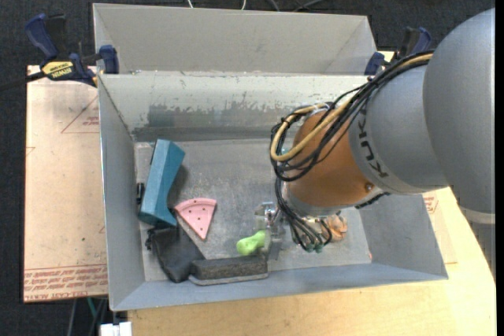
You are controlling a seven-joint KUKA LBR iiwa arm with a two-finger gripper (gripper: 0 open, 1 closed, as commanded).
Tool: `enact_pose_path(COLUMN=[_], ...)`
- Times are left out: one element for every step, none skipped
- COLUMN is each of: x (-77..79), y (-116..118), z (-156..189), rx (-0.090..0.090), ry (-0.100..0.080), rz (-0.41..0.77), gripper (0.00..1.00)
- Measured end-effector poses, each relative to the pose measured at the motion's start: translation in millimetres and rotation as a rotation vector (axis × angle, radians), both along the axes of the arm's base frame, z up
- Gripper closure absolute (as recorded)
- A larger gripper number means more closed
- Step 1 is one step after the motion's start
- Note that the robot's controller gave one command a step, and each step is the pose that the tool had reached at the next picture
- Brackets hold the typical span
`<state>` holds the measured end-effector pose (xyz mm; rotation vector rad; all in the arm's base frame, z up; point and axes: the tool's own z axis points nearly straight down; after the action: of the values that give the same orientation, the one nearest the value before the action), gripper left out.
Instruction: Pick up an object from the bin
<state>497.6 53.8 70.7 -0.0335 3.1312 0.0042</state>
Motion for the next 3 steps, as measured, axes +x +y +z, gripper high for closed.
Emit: enact_pose_path(x=[-0.1, 0.0, 0.0], y=[0.0, 0.0, -0.1], z=[-0.4, 0.0, -0.4], rx=[0.000, 0.000, 0.000], ry=[0.000, 0.000, 0.000], rz=[0.000, 0.000, 0.000], gripper=[0.00, 1.00, 0.00])
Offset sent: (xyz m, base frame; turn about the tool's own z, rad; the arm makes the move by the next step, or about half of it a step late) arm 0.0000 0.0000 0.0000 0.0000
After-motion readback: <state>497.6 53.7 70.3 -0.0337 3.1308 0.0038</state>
